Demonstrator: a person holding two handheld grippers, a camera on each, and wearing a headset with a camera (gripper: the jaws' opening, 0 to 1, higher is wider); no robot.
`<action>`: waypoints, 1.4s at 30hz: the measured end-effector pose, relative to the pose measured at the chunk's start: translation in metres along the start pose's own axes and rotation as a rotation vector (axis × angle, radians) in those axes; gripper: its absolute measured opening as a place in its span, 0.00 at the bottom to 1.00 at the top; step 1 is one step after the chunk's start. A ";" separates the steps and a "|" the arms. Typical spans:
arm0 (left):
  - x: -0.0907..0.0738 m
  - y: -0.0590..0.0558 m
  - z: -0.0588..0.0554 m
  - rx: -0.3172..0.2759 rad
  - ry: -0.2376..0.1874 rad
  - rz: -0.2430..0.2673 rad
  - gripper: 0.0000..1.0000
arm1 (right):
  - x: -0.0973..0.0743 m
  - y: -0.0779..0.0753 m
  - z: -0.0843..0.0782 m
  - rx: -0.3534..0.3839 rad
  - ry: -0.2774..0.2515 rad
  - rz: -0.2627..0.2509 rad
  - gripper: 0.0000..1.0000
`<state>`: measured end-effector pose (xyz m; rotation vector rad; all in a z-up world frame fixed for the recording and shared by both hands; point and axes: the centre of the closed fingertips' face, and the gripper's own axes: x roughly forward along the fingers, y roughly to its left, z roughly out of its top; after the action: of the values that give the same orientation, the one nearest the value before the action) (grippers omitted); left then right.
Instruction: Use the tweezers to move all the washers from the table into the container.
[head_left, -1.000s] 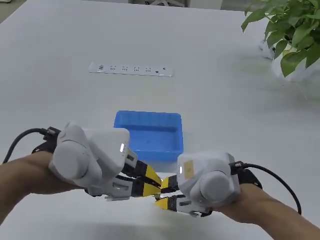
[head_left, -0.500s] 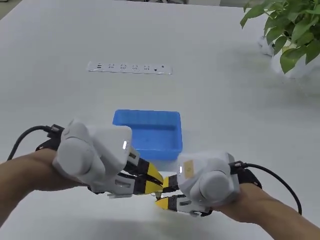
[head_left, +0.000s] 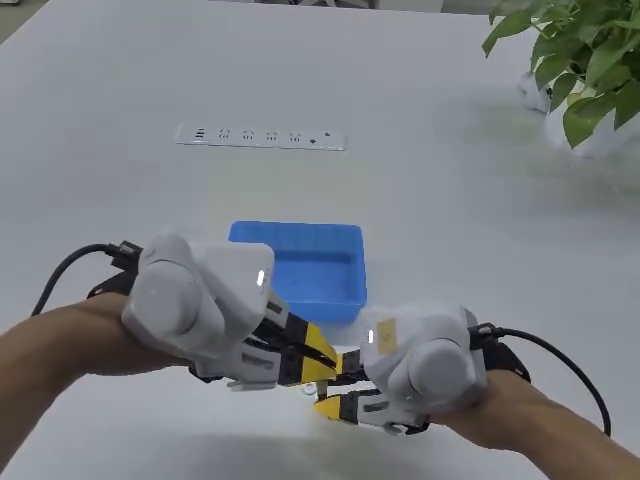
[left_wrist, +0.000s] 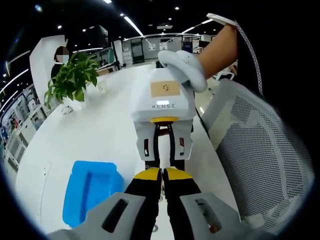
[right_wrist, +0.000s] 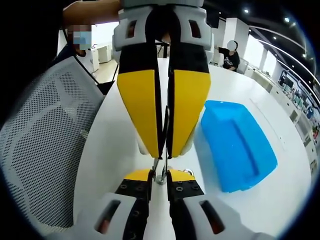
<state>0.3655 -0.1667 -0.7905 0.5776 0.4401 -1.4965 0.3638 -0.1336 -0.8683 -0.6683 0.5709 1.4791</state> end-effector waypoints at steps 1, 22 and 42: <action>0.001 0.000 0.000 -0.001 -0.002 -0.001 0.06 | 0.000 0.000 0.000 0.000 -0.001 -0.001 0.14; 0.002 -0.001 0.001 -0.015 -0.012 0.000 0.06 | -0.001 0.000 0.000 0.022 0.004 -0.001 0.10; -0.017 0.006 0.019 -0.013 -0.027 0.006 0.06 | -0.017 -0.009 0.020 -0.003 -0.016 -0.022 0.10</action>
<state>0.3691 -0.1642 -0.7647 0.5473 0.4264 -1.4934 0.3715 -0.1311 -0.8418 -0.6623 0.5481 1.4637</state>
